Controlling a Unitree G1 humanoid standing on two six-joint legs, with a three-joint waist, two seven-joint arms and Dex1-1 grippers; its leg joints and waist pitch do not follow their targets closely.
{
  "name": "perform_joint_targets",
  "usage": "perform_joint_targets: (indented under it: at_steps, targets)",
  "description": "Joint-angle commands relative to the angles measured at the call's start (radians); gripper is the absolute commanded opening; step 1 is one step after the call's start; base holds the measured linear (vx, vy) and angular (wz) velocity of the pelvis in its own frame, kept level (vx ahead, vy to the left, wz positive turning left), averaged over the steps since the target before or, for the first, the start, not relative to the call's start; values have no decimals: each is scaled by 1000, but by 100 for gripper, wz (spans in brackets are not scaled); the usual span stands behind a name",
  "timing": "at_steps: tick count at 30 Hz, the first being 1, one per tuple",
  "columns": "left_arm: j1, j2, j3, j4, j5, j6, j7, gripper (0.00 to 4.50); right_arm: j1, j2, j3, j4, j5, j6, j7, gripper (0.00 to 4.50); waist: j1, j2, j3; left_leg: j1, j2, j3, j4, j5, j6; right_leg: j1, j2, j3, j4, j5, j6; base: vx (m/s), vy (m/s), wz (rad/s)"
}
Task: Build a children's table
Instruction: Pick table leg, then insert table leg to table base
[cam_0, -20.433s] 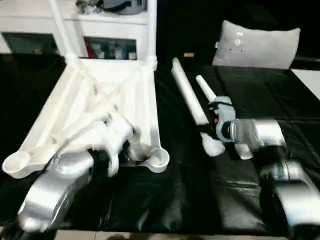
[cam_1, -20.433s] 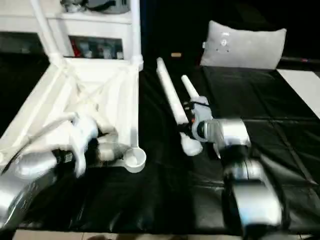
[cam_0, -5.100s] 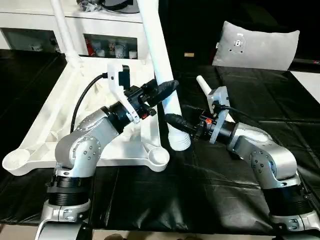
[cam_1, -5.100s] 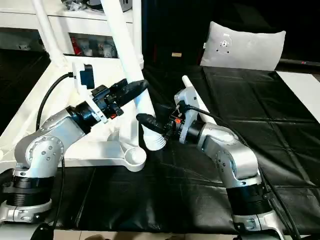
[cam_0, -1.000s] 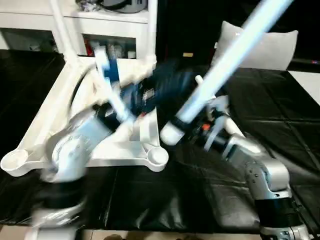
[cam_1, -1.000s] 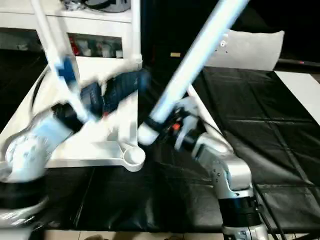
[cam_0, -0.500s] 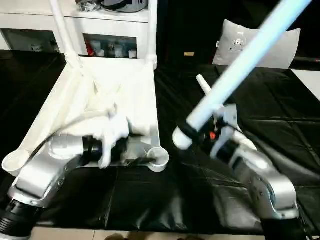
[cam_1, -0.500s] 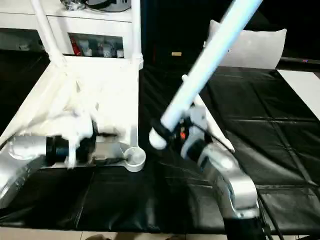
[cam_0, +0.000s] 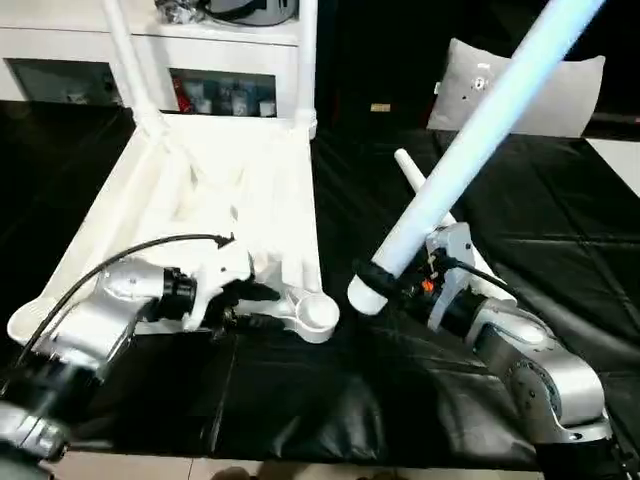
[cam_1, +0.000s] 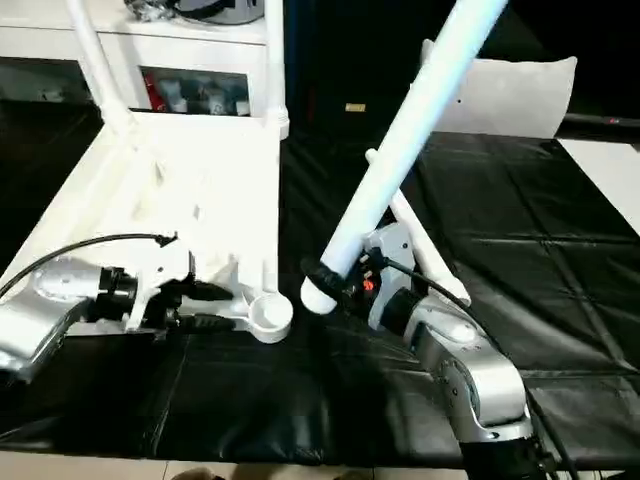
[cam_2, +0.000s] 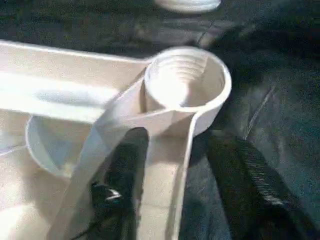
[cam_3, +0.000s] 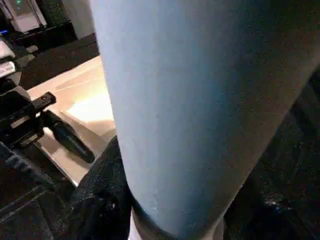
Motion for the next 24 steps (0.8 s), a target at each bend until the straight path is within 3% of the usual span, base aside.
perform_joint_targets:
  at_steps: [1, 12, 20, 24]
  targets:
    - [-30, 2, -21, 47, 28, -35, -31, 178, -5, -15, -4, -31, 15, 20, 6, 191, 3, 23, -66, 12, 18, 2, -80, -251, -55, 45, -57, 32, -74, -213, -175, 0, 0, 0]
    - [-99, -23, -34, 217, 96, -145, -81, 85, -7, -26, -1, -42, 27, 43, 13, 191, 13, 25, -66, 14, 22, 1, -82, -266, -61, 45, -62, 32, -75, -227, -180, 0, 0, 0]
    - [-98, -39, -34, 230, 111, -172, -92, 20, -20, -28, -5, -35, 31, 50, 11, 191, 14, 21, -62, 17, 24, -2, -85, -314, -66, 41, -65, 34, -84, -333, -160, 0, 0, 0]
    - [-92, -64, -31, 209, 111, -183, -89, 3, -47, -44, 18, -34, 14, 62, 16, 191, 14, 18, -63, 15, 24, -2, -86, -294, -65, 44, -64, 34, -81, -305, -164, 0, 0, 0]
